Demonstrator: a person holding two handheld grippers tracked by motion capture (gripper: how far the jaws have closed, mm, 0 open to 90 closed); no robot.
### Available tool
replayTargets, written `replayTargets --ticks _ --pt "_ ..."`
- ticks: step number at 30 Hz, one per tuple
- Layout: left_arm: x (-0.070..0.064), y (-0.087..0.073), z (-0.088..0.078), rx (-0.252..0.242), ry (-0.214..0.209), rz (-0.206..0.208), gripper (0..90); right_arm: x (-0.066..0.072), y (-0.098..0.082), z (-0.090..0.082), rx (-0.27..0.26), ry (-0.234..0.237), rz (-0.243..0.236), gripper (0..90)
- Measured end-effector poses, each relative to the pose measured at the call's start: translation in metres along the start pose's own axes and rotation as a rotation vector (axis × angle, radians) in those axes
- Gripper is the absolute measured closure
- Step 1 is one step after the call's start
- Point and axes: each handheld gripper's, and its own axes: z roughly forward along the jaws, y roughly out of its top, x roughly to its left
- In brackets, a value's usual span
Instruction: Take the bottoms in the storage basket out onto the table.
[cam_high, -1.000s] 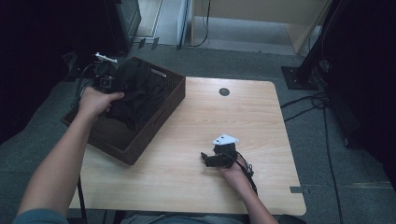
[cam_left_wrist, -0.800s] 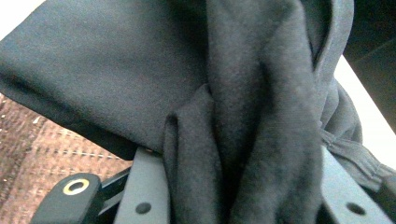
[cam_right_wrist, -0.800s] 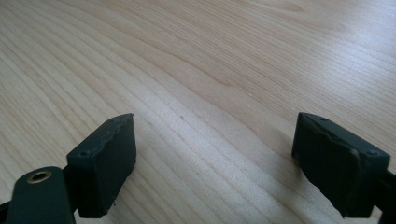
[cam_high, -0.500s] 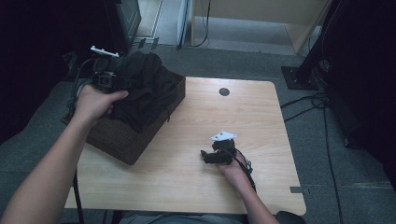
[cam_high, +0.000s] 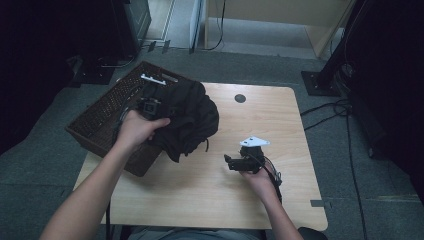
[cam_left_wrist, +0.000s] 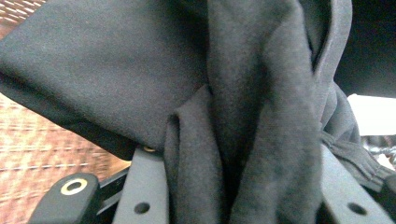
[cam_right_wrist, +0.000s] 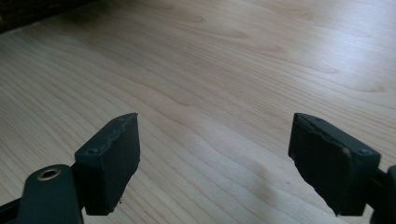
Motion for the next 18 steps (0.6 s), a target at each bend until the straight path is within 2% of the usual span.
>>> replayTargets --ticks 1,3,5,6,9,11,12,13,18 --pt "0.0 0.0 0.0 0.0 0.0 0.0 63.9 0.0 0.0 0.0 0.0 0.0 0.0 17.2" --pt "-0.005 -0.007 0.017 0.03 0.003 0.008 63.8 -0.005 0.0 -0.005 -0.005 -0.007 0.006 17.8" --pt "-0.006 -0.009 0.021 0.035 0.004 0.009 63.7 -0.007 -0.001 -0.007 -0.005 -0.005 0.017 18.2" --pt "-0.008 -0.015 0.033 0.047 0.004 0.015 63.6 -0.008 -0.001 -0.008 -0.008 -0.011 0.009 18.3" --pt "-0.009 -0.023 0.048 0.064 -0.001 0.016 63.5 -0.01 -0.001 -0.011 -0.01 -0.013 0.01 20.3" --pt "-0.011 -0.028 0.058 0.073 0.011 0.025 63.4 -0.012 -0.001 -0.013 -0.012 -0.009 0.011 22.5" --pt "-0.011 -0.028 0.058 0.073 0.011 0.025 63.4 -0.012 -0.002 -0.014 -0.013 -0.006 0.013 22.7" --pt "-0.012 -0.035 0.071 0.09 0.011 0.03 63.4 -0.012 -0.002 -0.016 -0.016 -0.01 0.017 22.9" --pt "-0.015 -0.048 0.096 0.132 0.001 0.039 63.2 -0.014 -0.003 -0.021 -0.028 -0.019 0.023 23.3"
